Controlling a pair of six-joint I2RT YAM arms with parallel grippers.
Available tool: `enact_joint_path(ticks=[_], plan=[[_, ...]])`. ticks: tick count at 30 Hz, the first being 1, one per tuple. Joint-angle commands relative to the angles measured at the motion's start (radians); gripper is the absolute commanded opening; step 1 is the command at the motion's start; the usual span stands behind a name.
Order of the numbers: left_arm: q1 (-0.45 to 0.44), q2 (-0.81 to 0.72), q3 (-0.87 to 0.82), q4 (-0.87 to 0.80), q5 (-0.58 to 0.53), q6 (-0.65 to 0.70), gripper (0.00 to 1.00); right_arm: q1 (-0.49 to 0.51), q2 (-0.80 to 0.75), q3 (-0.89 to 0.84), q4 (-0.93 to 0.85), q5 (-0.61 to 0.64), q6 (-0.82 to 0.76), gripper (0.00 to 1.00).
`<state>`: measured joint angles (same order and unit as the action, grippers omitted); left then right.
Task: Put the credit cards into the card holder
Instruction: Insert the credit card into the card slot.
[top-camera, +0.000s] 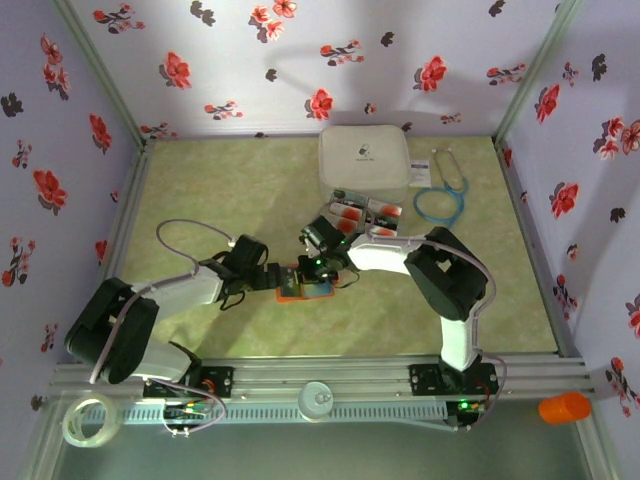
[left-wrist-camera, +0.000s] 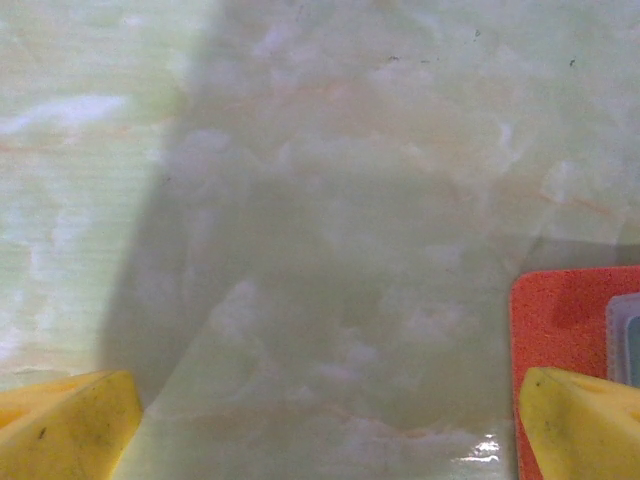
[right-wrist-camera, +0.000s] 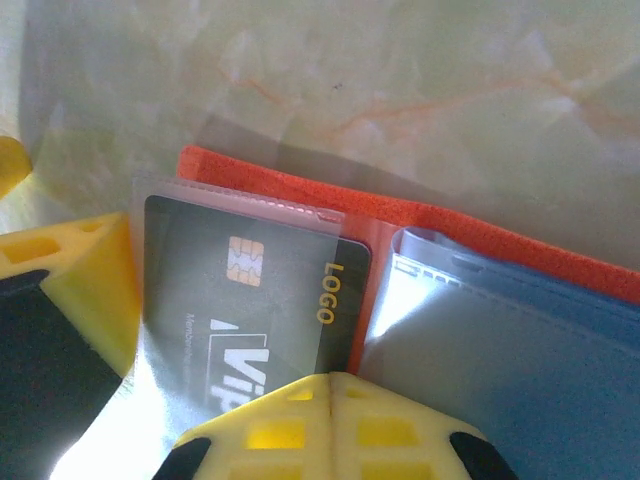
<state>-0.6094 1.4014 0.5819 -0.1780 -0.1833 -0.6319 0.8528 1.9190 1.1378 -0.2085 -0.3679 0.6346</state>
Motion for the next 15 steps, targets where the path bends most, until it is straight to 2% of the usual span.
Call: enact_joint_path(ticks=[1, 11, 15], plan=[[0.013, 0.038, -0.033, 0.036, -0.012, 0.015, 1.0, 0.012, 0.026, 0.018, -0.009, -0.001, -0.009, 0.05], [0.087, -0.077, 0.027, -0.086, -0.01, 0.017, 1.0, 0.012, 0.004, -0.013, 0.012, 0.02, 0.015, 0.05], [0.091, -0.11, 0.029, -0.102, 0.008, 0.01, 1.0, 0.012, 0.002, -0.015, 0.018, 0.023, 0.02, 0.05]])
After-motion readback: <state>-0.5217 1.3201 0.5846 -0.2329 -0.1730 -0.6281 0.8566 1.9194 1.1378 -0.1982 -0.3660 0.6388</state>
